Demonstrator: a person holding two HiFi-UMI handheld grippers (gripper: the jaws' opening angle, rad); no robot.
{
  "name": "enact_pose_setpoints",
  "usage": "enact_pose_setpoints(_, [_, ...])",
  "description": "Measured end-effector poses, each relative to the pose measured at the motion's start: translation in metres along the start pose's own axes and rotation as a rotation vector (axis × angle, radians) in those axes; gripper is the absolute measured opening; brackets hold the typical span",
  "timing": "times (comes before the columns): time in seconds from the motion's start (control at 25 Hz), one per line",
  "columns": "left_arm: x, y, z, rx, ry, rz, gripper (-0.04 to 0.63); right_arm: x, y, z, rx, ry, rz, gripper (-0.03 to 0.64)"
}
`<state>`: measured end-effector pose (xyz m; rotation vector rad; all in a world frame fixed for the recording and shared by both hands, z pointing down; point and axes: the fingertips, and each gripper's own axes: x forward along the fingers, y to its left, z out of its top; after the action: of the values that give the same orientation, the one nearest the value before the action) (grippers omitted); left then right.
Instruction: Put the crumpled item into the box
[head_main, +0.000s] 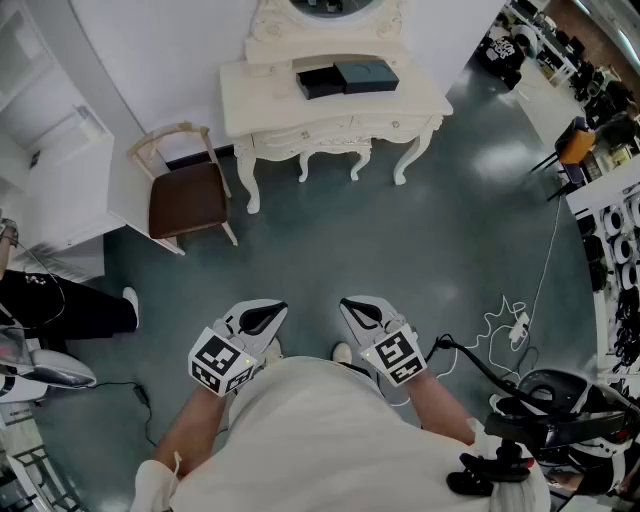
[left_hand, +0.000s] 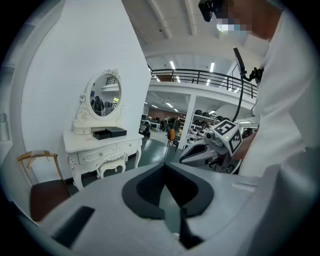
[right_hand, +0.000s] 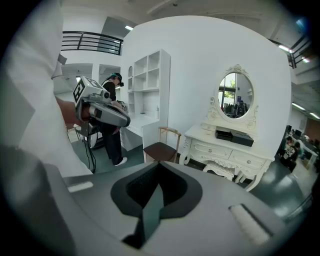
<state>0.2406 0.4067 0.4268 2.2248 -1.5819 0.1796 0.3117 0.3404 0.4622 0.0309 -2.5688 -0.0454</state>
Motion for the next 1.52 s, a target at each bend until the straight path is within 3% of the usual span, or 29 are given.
enact_pose_setpoints(0.56, [-0.053,0.042,-0.012,0.006,-0.006,-0.029,0.0,0.044,0.043,0.03,-0.004,0.022,-0.027,0.0])
enact_pose_setpoints(0.88, [-0.08,0.069,-0.021,0.014,-0.01,-0.041,0.0,0.076,0.056,0.042,0.047,0.025,-0.061,0.002])
enact_pose_setpoints(1.0, [-0.081,0.093,-0.022,0.016,-0.003,-0.039,0.0,0.096,0.054,0.049,0.068,0.025,-0.07,0.036])
enact_pose_setpoints(1.28, [-0.056,0.144,-0.008,0.015,-0.023,-0.006,0.0,0.131,0.024,0.065,0.067,0.01,-0.063,0.008])
enact_pose_setpoints(1.52, [0.002,0.221,0.023,0.02,-0.007,0.013,0.008,0.185,-0.055,0.081,0.085,0.014,-0.056,0.002])
